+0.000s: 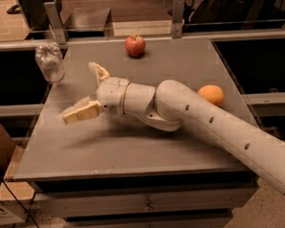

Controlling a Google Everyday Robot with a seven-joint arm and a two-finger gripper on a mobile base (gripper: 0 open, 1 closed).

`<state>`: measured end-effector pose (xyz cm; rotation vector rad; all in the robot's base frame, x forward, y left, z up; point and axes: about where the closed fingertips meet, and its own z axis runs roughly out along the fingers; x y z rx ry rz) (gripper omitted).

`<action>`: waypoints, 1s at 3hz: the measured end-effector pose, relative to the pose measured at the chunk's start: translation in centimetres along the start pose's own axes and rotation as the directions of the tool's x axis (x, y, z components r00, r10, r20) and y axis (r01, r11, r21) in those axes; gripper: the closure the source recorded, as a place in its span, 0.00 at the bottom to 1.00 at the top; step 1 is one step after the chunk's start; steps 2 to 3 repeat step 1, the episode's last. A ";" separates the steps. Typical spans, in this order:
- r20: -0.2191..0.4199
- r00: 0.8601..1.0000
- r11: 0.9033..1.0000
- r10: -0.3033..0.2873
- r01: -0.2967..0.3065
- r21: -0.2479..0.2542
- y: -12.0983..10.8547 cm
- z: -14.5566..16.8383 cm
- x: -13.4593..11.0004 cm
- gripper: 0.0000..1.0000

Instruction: Place water bottle upright

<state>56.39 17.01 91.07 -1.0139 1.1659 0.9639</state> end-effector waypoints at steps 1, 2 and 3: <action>0.000 1.000 1.000 0.000 0.000 0.000 0.0 0.0 0.0 0.00; 0.000 1.000 1.000 0.000 0.000 0.000 0.0 0.0 0.0 0.00; 0.000 1.000 1.000 0.000 0.000 0.000 0.0 0.0 0.0 0.00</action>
Offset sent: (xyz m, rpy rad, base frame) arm 0.0000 0.0000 0.0000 0.0000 0.0000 0.0000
